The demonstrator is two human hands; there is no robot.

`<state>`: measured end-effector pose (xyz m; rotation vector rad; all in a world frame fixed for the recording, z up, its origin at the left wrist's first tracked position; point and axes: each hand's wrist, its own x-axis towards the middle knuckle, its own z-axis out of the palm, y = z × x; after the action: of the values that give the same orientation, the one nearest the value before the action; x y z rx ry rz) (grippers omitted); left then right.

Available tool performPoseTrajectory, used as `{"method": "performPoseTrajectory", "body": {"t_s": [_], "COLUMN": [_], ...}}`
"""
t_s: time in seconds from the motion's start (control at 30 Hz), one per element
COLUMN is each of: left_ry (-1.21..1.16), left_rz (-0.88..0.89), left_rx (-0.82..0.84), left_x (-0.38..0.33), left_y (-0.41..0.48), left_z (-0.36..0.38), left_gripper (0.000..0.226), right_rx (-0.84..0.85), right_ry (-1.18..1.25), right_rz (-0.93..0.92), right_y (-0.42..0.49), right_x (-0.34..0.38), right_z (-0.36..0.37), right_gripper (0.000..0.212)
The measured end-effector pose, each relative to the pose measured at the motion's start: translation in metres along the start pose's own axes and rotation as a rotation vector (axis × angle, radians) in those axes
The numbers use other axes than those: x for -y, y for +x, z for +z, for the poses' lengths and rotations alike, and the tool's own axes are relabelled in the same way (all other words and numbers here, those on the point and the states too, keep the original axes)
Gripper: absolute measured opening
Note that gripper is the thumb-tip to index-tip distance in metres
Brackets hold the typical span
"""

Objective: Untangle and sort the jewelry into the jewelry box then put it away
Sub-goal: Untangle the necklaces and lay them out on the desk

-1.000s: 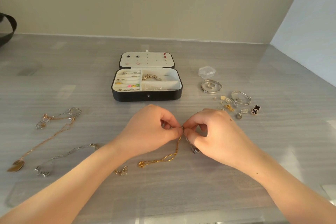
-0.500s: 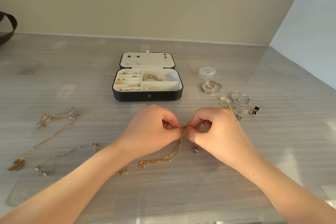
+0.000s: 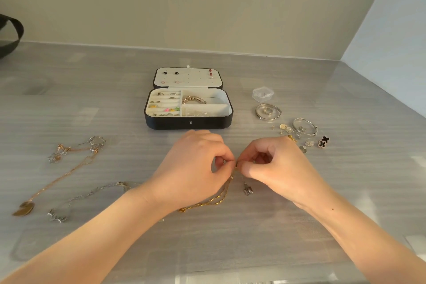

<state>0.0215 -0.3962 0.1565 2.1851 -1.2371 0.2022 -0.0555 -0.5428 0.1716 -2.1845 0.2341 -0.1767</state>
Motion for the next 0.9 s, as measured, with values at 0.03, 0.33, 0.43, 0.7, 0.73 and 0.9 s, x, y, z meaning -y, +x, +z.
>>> {"method": "performPoseTrajectory", "body": {"t_s": [0.03, 0.33, 0.43, 0.7, 0.73, 0.9], "left_ry": [0.014, 0.031, 0.016, -0.009, -0.014, -0.013], "left_rz": [0.024, 0.127, 0.139, 0.186, 0.185, 0.177], "left_rx": [-0.008, -0.046, -0.052, -0.087, -0.084, -0.045], "left_x": [0.001, 0.004, 0.006, 0.006, 0.006, 0.004], "left_y": [0.000, 0.001, 0.001, 0.002, 0.002, 0.001], "left_z": [0.001, 0.002, 0.003, 0.003, 0.003, 0.005], "left_gripper": [0.026, 0.026, 0.026, 0.023, 0.022, 0.018], "right_rx": [0.002, 0.028, 0.037, 0.081, 0.088, 0.115], "right_ry": [0.004, 0.205, 0.249, 0.289, 0.291, 0.310], "right_rz": [0.007, 0.149, 0.170, 0.183, 0.180, 0.166], "right_y": [0.000, 0.002, 0.002, 0.002, 0.002, 0.001], "right_x": [0.000, 0.004, 0.006, 0.007, 0.007, 0.009], "right_z": [0.000, -0.004, -0.005, -0.008, -0.009, -0.011], "right_gripper": [0.011, 0.020, 0.020, 0.020, 0.019, 0.018]}}
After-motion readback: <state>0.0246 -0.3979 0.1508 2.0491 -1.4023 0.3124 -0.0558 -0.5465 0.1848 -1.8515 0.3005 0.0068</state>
